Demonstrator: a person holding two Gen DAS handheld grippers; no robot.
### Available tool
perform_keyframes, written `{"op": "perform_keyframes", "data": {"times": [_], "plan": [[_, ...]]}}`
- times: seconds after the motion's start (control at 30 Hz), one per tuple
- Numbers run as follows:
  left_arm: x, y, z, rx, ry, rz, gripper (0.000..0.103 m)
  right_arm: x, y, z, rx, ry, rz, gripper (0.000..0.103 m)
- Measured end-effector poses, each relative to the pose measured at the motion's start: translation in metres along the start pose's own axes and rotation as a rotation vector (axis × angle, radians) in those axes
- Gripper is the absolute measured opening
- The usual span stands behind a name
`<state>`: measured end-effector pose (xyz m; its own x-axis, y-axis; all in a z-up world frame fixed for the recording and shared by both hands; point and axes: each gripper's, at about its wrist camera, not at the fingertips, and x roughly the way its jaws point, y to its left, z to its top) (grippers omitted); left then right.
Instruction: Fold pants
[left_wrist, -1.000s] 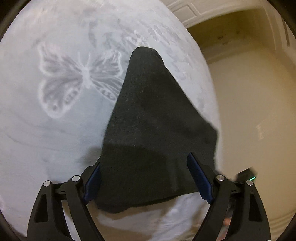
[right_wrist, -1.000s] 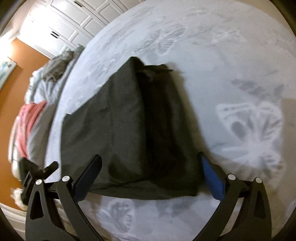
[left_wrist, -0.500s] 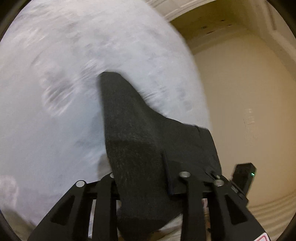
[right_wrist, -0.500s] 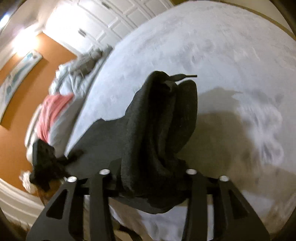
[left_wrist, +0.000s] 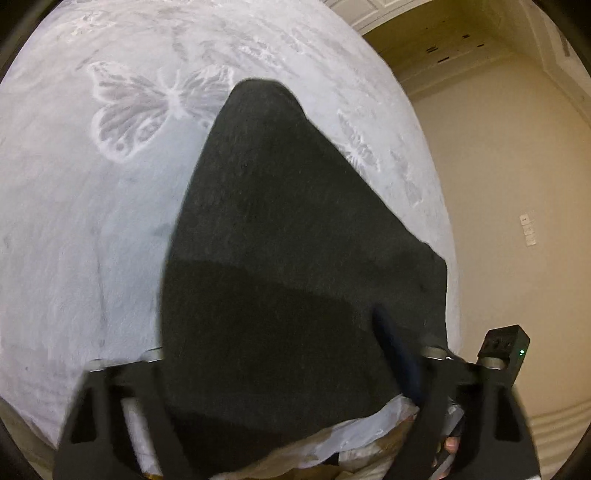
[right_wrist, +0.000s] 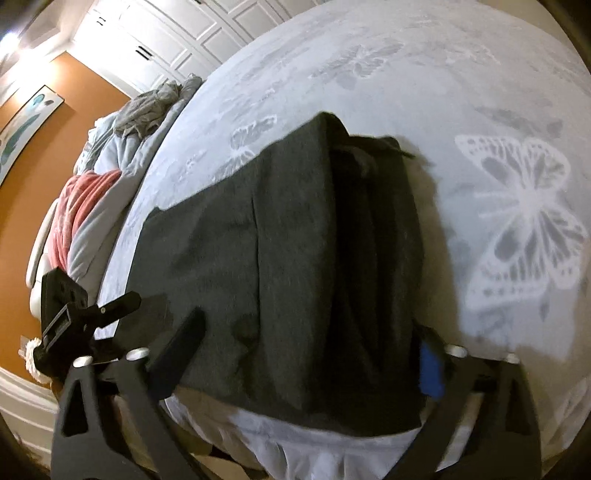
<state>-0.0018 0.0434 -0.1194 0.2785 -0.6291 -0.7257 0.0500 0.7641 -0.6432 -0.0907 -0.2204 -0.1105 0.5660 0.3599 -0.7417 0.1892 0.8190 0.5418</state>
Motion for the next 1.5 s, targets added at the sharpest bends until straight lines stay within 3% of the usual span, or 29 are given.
{"op": "perform_keyframes", "data": {"times": [0.03, 0.07, 0.13, 0.3, 0.5, 0.7, 0.93, 1.13, 1.5], "plan": [[0.001, 0.001, 0.002, 0.013, 0.000, 0.011, 0.024, 0.001, 0.000, 0.001, 0.000, -0.003, -0.016, 0.042], [-0.001, 0.002, 0.003, 0.009, 0.005, -0.009, 0.023, -0.001, -0.002, 0.002, 0.027, -0.008, 0.016, 0.035], [-0.015, -0.008, -0.006, 0.030, -0.003, -0.007, 0.019, -0.011, 0.005, 0.002, 0.036, -0.029, 0.025, 0.032], [-0.071, -0.061, -0.042, 0.221, -0.108, 0.089, 0.018, -0.049, 0.039, -0.014, -0.039, -0.091, 0.038, 0.031], [-0.108, -0.090, -0.100, 0.359, -0.109, 0.202, 0.018, -0.083, 0.072, -0.057, -0.129, -0.088, 0.040, 0.031], [-0.123, -0.097, -0.125, 0.400, -0.107, 0.251, 0.018, -0.092, 0.080, -0.083, -0.145, -0.087, 0.023, 0.031], [-0.136, -0.115, -0.132, 0.434, -0.140, 0.245, 0.018, -0.119, 0.088, -0.096, -0.152, -0.128, 0.046, 0.031], [-0.190, -0.158, -0.134, 0.544, -0.279, 0.196, 0.018, -0.175, 0.119, -0.088, -0.239, -0.270, 0.079, 0.031], [-0.291, -0.256, -0.130, 0.758, -0.651, 0.077, 0.019, -0.287, 0.170, -0.041, -0.399, -0.604, 0.159, 0.032]]}}
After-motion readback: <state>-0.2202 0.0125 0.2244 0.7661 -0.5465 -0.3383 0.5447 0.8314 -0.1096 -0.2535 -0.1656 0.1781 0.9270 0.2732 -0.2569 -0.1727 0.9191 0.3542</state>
